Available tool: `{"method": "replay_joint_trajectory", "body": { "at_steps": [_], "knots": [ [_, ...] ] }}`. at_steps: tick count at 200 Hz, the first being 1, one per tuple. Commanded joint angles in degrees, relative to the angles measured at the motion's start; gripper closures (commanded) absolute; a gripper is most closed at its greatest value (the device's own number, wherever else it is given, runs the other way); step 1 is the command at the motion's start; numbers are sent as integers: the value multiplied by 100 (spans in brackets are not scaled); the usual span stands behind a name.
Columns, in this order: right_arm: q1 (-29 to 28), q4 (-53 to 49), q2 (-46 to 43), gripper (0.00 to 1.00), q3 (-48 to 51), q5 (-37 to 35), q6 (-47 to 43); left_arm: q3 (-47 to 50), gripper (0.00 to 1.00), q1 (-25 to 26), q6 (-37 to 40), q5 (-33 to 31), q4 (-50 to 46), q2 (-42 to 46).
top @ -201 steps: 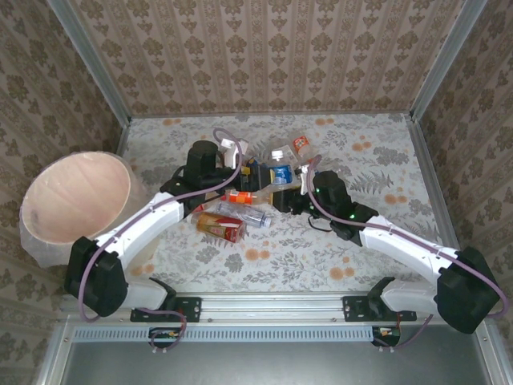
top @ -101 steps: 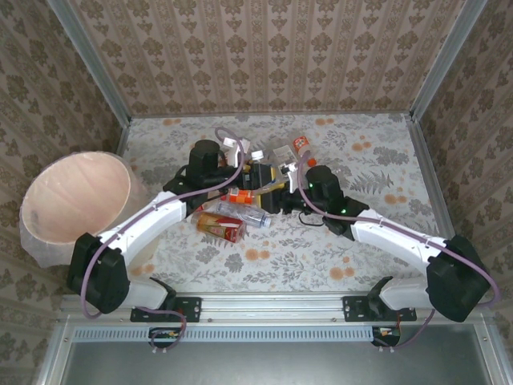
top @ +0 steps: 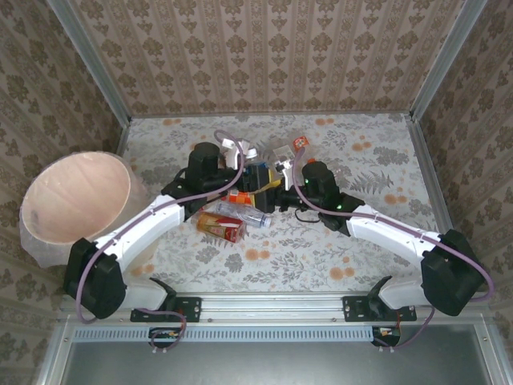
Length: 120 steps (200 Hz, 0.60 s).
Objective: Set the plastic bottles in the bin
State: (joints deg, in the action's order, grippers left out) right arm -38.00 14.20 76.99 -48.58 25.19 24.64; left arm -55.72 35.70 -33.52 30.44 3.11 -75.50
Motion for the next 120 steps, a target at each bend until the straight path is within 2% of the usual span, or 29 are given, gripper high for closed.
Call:
{"method": "replay_joint_trajectory", "body": {
  "at_steps": [1, 12, 22, 43, 75, 120],
  "knots": [
    [-32, 91, -183, 15, -105, 72, -159, 65, 45, -27, 291, -665, -237, 226],
    [-21, 73, -306, 10, -35, -65, -240, 7, 46, -50, 350, -954, -468, 285],
    [-23, -11, -430, 0, -3, -284, -349, -29, 46, -79, 393, -1183, -647, 338],
    [-23, -268, -698, 0, 24, -943, -543, -51, 48, -154, 399, -1556, -852, 446],
    [-23, -107, -1104, 0, 390, -2830, -418, -158, 48, -295, 446, -1855, -1208, 550],
    [46, -278, -1377, 0, 768, -4429, -60, -533, 48, -602, 566, -2127, -1861, 834]
  ]
}}
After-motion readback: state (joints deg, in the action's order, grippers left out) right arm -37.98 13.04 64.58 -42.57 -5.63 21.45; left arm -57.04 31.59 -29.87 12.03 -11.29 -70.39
